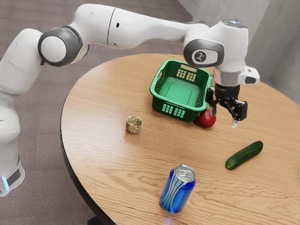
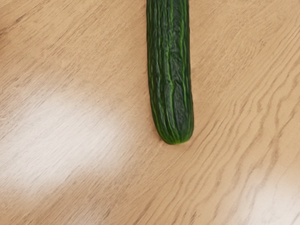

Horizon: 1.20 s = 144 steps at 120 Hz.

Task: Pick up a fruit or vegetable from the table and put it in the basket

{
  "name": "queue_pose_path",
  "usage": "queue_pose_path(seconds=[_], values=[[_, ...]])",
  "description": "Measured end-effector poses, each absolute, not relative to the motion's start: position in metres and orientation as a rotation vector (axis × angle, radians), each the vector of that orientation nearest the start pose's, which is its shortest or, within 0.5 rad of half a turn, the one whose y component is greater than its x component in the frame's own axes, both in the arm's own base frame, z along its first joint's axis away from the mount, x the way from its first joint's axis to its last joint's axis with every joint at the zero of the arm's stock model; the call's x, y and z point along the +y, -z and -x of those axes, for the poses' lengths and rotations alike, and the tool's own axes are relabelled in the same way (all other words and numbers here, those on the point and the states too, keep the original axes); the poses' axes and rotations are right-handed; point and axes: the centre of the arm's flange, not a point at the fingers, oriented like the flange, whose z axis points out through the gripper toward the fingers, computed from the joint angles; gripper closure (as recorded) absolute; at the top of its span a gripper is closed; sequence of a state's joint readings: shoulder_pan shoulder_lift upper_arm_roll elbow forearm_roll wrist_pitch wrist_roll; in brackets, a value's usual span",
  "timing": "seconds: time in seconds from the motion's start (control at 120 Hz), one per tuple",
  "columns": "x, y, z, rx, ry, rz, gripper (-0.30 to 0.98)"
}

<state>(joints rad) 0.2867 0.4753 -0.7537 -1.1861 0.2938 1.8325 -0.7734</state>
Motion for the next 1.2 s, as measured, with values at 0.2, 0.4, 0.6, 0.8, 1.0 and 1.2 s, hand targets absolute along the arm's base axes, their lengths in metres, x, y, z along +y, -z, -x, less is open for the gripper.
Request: queue_pose_path(seconds=[0.2, 0.4, 0.6, 0.8, 1.0, 1.2], values=[[-0.197, -0.555, -0.696, -0.758, 0.410, 3.219, 0.00], [-0.194, -0.525, -0.741, -0.955, 0.508, 3.190, 0.00], [-0.185, -0.482, -0.766, -1.095, 0.493, 3.186, 0.00], [-0.194, -0.447, -0.770, -1.069, 0.489, 3.085, 0.00], [-0.218, -0.435, -0.764, -0.941, 0.500, 3.072, 0.00], [-0.221, -0.420, -0.766, -0.864, 0.521, 3.045, 0.00]])
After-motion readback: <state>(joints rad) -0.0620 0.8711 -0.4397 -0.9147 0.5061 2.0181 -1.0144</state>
